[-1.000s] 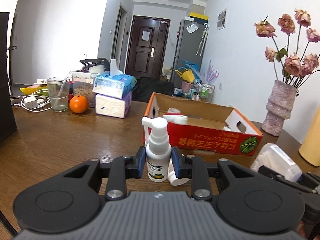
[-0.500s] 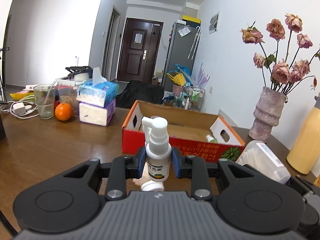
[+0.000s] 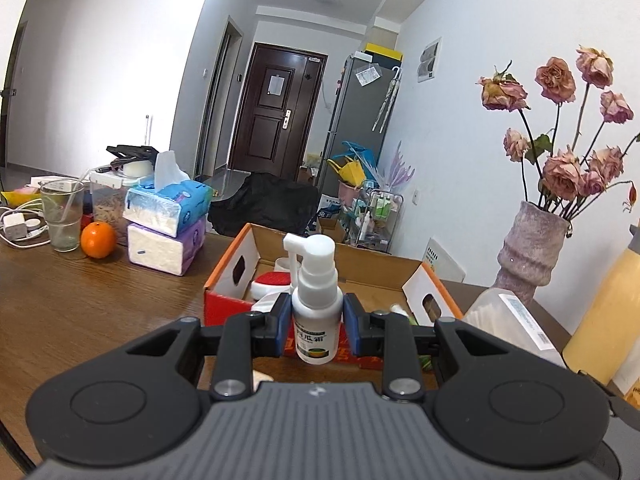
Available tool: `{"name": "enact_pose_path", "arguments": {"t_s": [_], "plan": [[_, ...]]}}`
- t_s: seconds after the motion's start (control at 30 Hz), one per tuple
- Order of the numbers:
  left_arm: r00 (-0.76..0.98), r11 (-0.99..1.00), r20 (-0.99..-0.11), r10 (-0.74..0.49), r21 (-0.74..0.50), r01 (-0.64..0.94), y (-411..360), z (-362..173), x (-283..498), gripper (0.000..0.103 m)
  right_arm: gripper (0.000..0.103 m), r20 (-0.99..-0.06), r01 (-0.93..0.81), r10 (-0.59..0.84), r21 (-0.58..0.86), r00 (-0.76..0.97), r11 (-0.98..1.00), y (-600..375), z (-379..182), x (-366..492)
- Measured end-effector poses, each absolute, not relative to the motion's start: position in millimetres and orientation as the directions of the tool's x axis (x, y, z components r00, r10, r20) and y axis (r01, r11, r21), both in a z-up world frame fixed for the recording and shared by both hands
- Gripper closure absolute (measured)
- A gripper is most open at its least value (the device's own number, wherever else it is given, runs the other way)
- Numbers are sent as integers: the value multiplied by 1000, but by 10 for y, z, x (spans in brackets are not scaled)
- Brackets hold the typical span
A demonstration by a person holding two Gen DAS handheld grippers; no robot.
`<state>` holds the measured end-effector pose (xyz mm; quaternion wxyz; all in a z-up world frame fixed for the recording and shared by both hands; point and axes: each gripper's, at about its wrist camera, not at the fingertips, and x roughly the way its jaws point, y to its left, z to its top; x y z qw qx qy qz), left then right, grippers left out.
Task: Organize rigid objects
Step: 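Carry the spray bottle and plastic box over the cardboard box with both tools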
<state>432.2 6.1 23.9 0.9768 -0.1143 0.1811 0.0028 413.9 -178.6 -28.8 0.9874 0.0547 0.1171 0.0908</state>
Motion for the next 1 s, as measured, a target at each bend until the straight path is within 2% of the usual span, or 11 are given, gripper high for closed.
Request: {"name": "enact_pose_path", "arguments": {"t_s": [1.0], "plan": [[933, 969, -359, -14, -234, -75, 40, 198, 5224, 75, 60, -225, -185, 207, 114, 952, 976, -1699, -366, 5016]]}}
